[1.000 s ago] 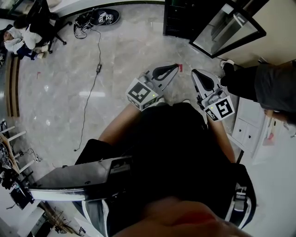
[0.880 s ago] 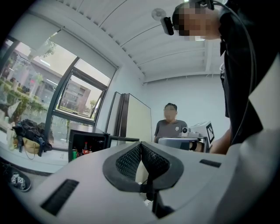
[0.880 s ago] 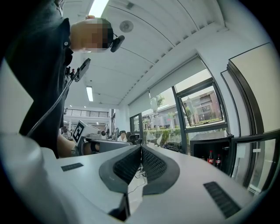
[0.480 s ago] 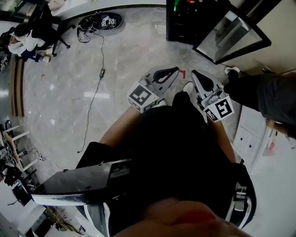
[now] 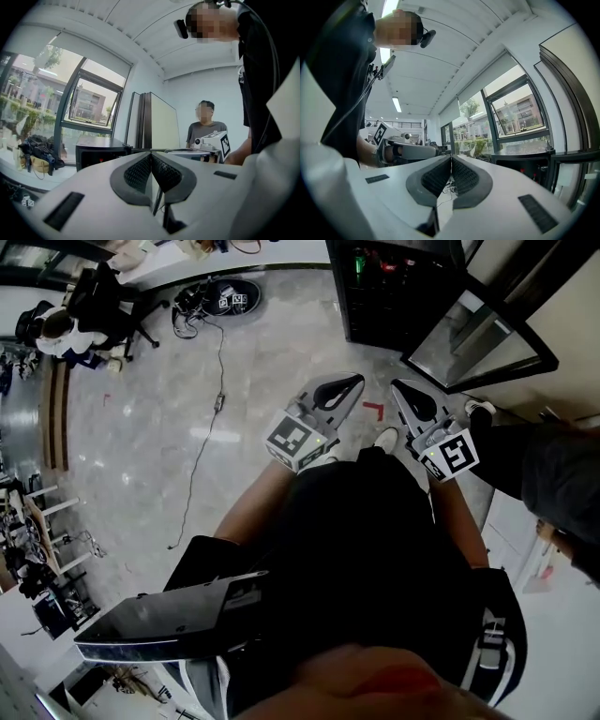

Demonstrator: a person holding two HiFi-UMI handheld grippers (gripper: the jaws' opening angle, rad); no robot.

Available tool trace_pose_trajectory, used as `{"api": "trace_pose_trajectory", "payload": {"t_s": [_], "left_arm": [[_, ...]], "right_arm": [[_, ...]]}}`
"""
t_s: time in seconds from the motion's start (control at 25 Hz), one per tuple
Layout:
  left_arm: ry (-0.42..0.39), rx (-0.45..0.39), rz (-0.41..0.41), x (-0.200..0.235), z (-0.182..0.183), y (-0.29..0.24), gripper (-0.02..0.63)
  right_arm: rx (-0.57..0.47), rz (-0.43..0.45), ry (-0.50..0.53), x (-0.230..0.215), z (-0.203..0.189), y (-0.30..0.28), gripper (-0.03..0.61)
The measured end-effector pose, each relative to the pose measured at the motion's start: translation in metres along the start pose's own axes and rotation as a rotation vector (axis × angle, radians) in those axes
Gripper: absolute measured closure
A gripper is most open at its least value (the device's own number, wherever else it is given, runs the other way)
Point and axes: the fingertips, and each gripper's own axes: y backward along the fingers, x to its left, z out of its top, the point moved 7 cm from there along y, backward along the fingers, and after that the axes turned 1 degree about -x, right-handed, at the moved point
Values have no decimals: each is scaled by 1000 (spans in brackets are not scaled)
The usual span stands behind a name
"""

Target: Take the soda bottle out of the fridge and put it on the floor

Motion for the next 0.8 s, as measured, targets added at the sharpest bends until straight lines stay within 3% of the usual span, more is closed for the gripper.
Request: {"api": "trace_pose_trajectory", "payload": {"t_s": [0.28, 0.4, 0.6, 0.8], "left_arm": [[19, 48, 93, 19, 2, -49, 609], [42, 72, 135, 26, -2, -56, 609], [70, 59, 169, 45, 2, -59, 609], [100, 65, 135, 77, -7, -61, 609]], "right_arm": [[20, 40, -108, -76, -9, -14, 566], [30, 46, -102, -96, -11, -23, 566], [49, 41, -84, -112, -5, -43, 566], [73, 11, -82, -114, -15, -68, 566]]}}
